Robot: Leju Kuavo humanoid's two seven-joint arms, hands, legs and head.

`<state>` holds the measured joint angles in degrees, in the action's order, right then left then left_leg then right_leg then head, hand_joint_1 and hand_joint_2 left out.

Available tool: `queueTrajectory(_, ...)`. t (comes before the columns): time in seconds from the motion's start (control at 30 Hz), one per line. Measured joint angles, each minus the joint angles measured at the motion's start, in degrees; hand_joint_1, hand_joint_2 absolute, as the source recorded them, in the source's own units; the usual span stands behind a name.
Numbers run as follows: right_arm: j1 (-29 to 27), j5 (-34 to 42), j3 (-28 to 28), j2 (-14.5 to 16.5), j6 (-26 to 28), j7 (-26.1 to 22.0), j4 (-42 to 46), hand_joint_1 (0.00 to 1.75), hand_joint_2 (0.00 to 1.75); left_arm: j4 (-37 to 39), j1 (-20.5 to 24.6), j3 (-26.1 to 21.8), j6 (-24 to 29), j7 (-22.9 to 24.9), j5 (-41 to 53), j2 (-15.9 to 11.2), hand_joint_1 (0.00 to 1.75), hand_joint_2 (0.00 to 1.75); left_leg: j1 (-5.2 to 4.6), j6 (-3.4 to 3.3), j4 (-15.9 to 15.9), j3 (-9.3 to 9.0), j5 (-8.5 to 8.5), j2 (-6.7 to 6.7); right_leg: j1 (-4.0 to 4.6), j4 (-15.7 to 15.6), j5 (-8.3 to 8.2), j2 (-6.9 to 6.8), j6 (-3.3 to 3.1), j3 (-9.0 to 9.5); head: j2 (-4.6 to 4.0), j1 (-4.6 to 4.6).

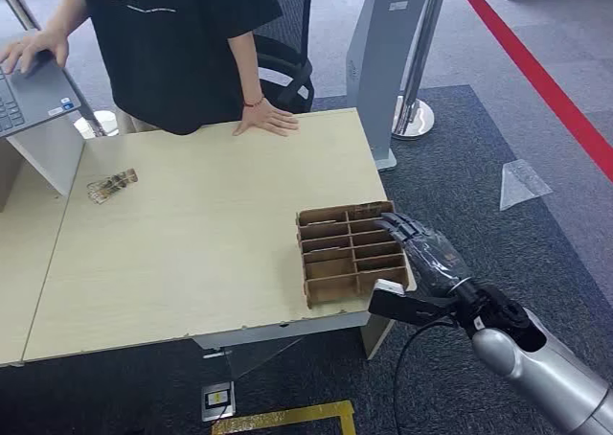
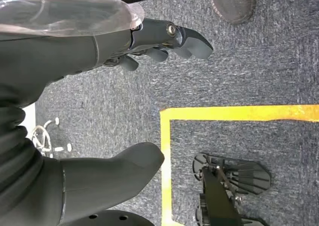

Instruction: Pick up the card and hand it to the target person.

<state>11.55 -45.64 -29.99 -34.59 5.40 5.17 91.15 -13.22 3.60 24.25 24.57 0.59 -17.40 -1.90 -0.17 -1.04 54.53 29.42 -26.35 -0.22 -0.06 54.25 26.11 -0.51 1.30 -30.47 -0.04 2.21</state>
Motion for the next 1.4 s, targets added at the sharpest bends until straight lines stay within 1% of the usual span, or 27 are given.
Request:
queueTrajectory(0.23,0.2,-1.5,-1.3,0.7,1.3,-0.9,-1.2,0.02,1.75,0.0,0.0,0.3,0.1,-0.1,-0.2,0.0,0.0,1.75,0.0,0.0,0.0,0.01,0.0,0.0,0.0,0.0,0.0,-0.01,0.0,0.0,0.0,0.0)
queueTrajectory(0.33,0.5,-3.1,-1.8,1.2,2.6,-0.9,-1.9,0.06,1.75,0.0,0.0,0.4,0.5,0.0,-0.4,0.0,0.0,1.75,0.0,0.0,0.0,0.02,0.0,0.0,0.0,0.0,0.0,-0.01,0.0,0.0,0.0,0.0)
queueTrajectory(0.47,1.3,-6.4,-2.5,2.1,4.0,0.8,-2.9,0.07,1.75,0.0,0.1,0.4,0.8,0.2,-0.8,0.0,0.0,1.75,0.0,0.0,0.0,0.01,0.0,0.0,0.0,0.0,0.0,-0.01,0.0,0.0,0.0,0.0)
queueTrajectory(0.6,1.7,-10.0,-3.2,3.1,5.2,3.6,-3.8,0.13,1.75,0.0,0.1,0.5,1.3,0.5,-1.1,0.1,0.0,1.75,0.0,0.0,0.0,0.02,0.0,0.0,0.0,0.0,0.0,-0.01,0.0,0.0,0.0,0.01)
queueTrajectory(0.7,1.9,-12.5,-3.7,4.2,5.6,5.4,-4.3,0.1,1.75,0.0,0.2,0.5,1.8,0.9,-1.3,0.3,0.0,1.75,0.0,0.0,0.0,0.02,0.0,0.0,0.0,0.0,0.0,-0.01,0.0,0.0,0.0,0.01)
queueTrajectory(0.93,2.0,-14.7,-4.9,6.0,5.2,6.7,-4.8,0.15,1.75,0.0,0.2,0.5,2.4,2.0,-1.8,0.4,0.0,1.75,0.0,0.0,0.0,0.02,0.0,-0.01,0.0,0.0,0.0,-0.01,0.0,0.0,0.0,0.02)
queueTrajectory(1.27,2.2,-16.0,-6.0,6.9,3.5,7.9,-4.8,0.39,1.75,0.0,0.2,0.5,3.6,2.6,-2.4,0.7,0.0,1.75,0.0,0.0,0.0,0.01,0.0,-0.01,0.0,0.0,0.0,-0.01,0.0,0.0,0.01,0.01)
queueTrajectory(1.33,2.2,-16.3,-6.1,7.0,3.5,8.2,-4.8,0.49,1.75,0.0,0.2,0.5,3.7,2.4,-2.6,0.8,0.0,1.75,0.0,0.0,0.0,0.01,0.0,0.0,0.0,0.0,0.0,-0.01,0.0,0.0,0.0,0.02)
queueTrajectory(1.4,2.2,-16.6,-6.1,7.1,3.5,8.4,-4.8,0.56,1.75,0.0,0.2,0.5,3.7,2.1,-2.8,0.8,0.0,1.75,0.0,0.0,0.0,0.01,0.0,0.0,0.0,0.0,0.0,-0.01,0.0,0.0,0.0,0.02)
